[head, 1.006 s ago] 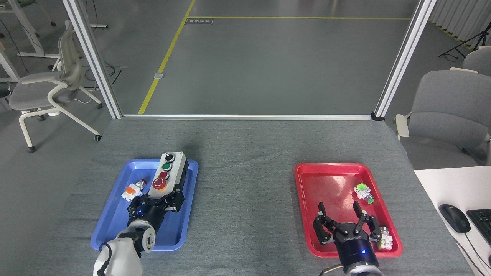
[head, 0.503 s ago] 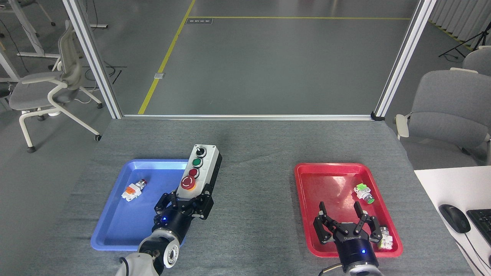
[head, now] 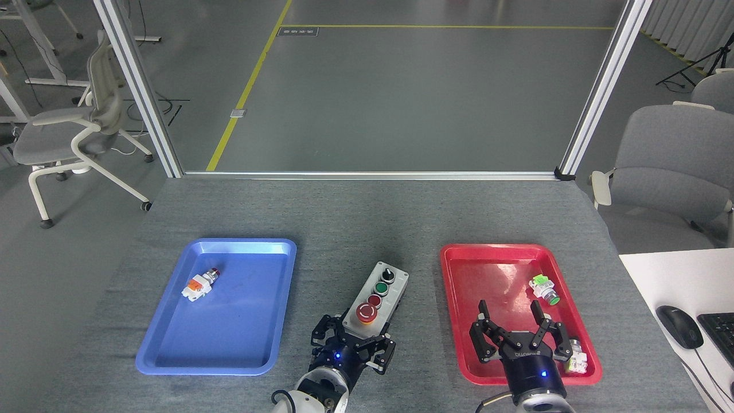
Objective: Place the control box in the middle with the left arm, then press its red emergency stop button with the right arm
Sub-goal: 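Lift the control box with the left gripper and carry it between trays, then lower the control box onto the table and open the left gripper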
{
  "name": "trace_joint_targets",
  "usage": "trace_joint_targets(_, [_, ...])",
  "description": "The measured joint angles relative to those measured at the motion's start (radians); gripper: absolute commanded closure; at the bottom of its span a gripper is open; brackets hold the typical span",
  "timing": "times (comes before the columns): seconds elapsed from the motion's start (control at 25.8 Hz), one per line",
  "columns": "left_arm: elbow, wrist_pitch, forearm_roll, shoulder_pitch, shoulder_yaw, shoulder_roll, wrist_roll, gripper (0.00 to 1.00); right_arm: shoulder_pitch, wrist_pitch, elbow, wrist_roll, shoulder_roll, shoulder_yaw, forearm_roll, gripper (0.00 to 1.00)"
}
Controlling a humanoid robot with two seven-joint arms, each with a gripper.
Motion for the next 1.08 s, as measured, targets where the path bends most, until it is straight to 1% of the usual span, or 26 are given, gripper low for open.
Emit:
trace_joint_targets(0.15, [0.056,0.03,-0.008,-0.026,-0.045,-0.004,0.009,1.0,0.0,0.0,0.0,0.0,0.001,0.002,0.013,0.01])
trace_joint_targets(0.39, [0.074,0.036,-0.01,-0.036,-0.057,-0.005,0.002,1.0,0.001,0.0,0.0,0.001,0.011,0.003,0.033,0.01])
trace_joint_targets(0.43, [0.075,0.036,-0.009,-0.036,-0.058,-0.004,0.002,0.9,0.001,0.0,0.0,0.002,0.012,0.003,0.033,0.01])
trace_joint_targets(0.5, [0.075,0.036,-0.009,-0.037,-0.058,-0.004,-0.001,0.48,0.001,0.0,0.0,0.004,0.014,0.003,0.035,0.01])
trace_joint_targets(0.54, [0.075,0.036,-0.009,-0.037,-0.058,-0.004,-0.001,0.29,0.001,0.0,0.0,0.004,0.014,0.004,0.035,0.01])
trace_joint_targets(0.66, [0.072,0.045,-0.009,-0.037,-0.06,-0.005,-0.007,0.11,0.001,0.0,0.0,0.003,0.014,0.006,0.036,0.02])
trace_joint_targets(0.74, [0.07,0.053,-0.008,-0.038,-0.059,-0.004,-0.023,0.1,0.001,0.0,0.0,0.002,0.015,0.007,0.036,0.02])
trace_joint_targets(0.81, [0.066,0.055,-0.007,-0.038,-0.059,-0.001,-0.019,0.04,0.001,0.0,0.0,0.001,0.019,0.007,0.036,0.02])
trace_joint_targets(1.08, [0.029,0.038,-0.002,-0.029,-0.056,0.018,-0.009,0.03,-0.003,0.0,0.0,0.001,0.036,0.006,0.032,0.02])
